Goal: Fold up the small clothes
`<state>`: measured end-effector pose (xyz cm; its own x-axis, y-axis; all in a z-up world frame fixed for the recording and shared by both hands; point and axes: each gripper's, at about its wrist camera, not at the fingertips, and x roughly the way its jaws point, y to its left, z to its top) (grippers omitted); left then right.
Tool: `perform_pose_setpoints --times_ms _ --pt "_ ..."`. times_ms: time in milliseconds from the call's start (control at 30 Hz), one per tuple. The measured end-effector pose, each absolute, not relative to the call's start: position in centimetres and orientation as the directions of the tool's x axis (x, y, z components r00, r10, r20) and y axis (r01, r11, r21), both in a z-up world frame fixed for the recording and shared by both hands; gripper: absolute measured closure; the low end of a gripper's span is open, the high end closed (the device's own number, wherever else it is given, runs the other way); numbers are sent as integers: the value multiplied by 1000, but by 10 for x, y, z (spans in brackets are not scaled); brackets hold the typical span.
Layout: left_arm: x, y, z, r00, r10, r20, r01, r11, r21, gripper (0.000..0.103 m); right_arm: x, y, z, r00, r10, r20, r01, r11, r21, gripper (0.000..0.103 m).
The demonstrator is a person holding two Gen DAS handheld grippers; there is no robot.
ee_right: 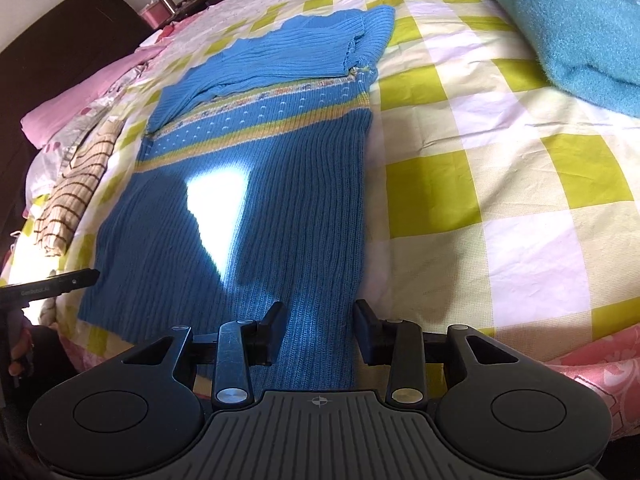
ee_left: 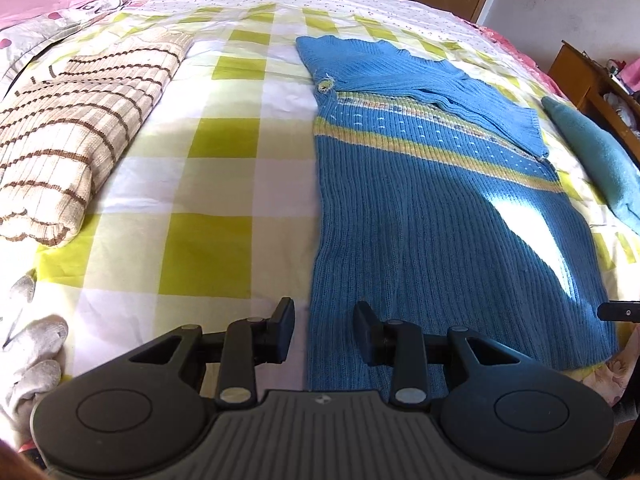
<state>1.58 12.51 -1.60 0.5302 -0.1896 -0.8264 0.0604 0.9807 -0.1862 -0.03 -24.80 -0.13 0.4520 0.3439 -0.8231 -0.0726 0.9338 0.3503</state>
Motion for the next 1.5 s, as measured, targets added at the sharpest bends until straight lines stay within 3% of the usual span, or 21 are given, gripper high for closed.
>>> perform_pose_setpoints --times_ms 100,200,233,333,567,833,1200,1500 --pt "18 120 -16 526 -174 -833 61 984 -167 66 1 -244 -1 446 338 -829 -82 938 338 67" --pt "17 117 -16 527 -194 -827 79 981 -179 86 2 -240 -2 440 334 -834 -84 939 332 75" --pt "17 117 -16 522 -208 -827 85 978 -192 88 3 -239 -3 435 334 -836 -81 939 333 80" --pt "16 117 -16 522 -232 -821 91 972 -217 88 6 -240 -4 427 362 -829 -64 926 371 91" --pt "26 132 -3 558 -414 -719 52 882 -468 89 9 -257 10 521 475 -709 -21 838 545 93" --pt "66 130 18 622 -523 -584 76 782 -619 89 37 -270 41 653 524 -546 -49 749 661 93" --pt "154 135 48 727 -514 -456 104 739 -666 89 119 -287 60 758 520 -393 -60 657 752 93" --pt "245 138 22 741 -480 -469 28 720 -693 90 214 -291 37 771 472 -428 28 646 763 93"
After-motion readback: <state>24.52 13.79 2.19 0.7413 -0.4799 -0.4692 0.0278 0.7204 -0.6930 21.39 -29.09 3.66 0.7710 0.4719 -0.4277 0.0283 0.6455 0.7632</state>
